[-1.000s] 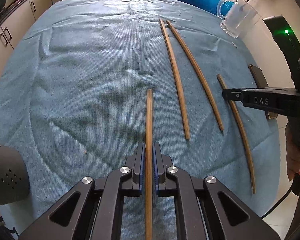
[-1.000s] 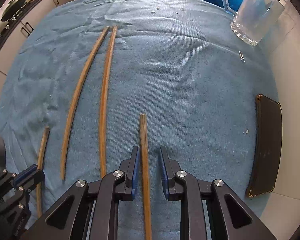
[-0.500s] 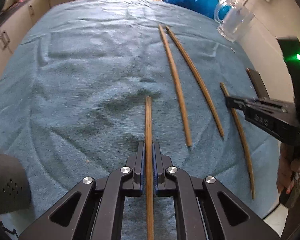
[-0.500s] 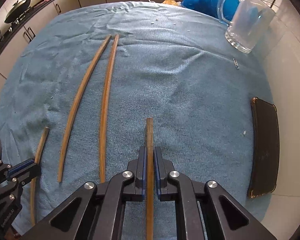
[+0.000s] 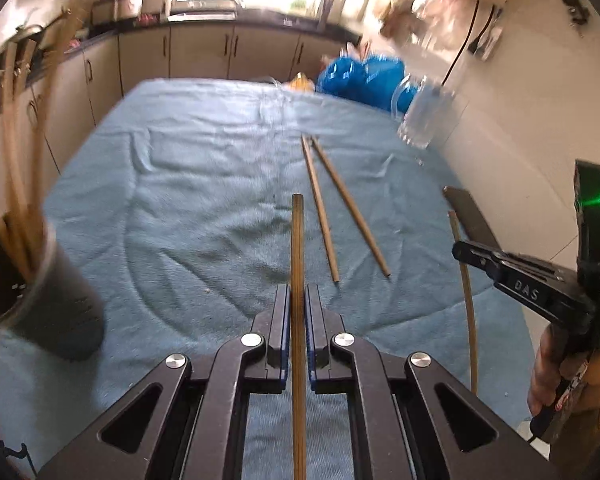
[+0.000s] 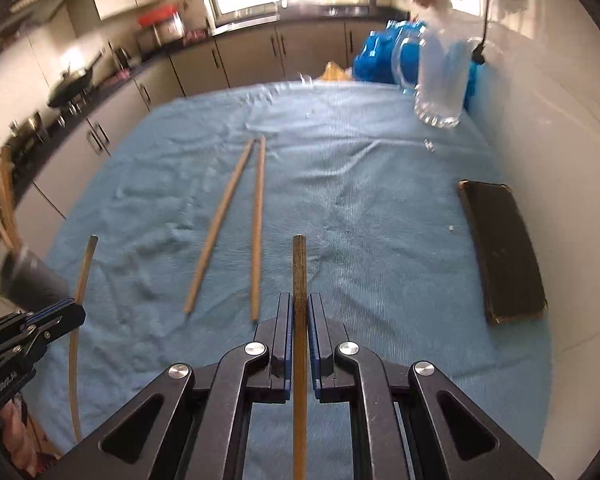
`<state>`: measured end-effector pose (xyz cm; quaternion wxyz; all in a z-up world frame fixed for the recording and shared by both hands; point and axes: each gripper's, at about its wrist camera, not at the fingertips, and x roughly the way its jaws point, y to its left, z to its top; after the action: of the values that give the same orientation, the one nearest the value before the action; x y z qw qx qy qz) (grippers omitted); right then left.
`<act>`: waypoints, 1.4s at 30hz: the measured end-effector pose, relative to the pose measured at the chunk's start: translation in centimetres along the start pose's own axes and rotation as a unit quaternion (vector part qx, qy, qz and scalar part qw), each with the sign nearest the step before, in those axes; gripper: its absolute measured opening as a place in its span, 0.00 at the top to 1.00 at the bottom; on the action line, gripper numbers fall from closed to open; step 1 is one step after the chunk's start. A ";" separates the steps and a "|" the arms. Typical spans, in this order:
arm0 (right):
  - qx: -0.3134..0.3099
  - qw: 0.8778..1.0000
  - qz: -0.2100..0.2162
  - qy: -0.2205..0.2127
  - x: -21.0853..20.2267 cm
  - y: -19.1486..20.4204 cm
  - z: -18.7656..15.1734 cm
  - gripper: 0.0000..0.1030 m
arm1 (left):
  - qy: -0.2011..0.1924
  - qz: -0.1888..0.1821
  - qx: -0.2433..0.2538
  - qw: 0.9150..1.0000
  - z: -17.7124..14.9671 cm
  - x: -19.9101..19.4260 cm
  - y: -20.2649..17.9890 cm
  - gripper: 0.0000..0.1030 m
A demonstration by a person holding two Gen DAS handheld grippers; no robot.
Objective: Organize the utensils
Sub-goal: 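Lift both chopsticks and carry them over the black cup, then lower both chopsticks into the black cup and open both grippers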
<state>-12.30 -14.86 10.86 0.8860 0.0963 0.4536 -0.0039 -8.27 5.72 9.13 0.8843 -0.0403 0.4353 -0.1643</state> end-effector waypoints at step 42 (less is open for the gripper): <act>-0.018 0.929 0.241 -0.279 -7.3 26.3 8.5 0.92 | -0.285 0.065 -0.100 0.951 7.2 -16.4 17.3 0.94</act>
<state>-7.33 8.89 26.00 0.9528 0.1812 0.1512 0.1910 -7.53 26.81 22.29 0.9717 -0.1456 0.1810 -0.0438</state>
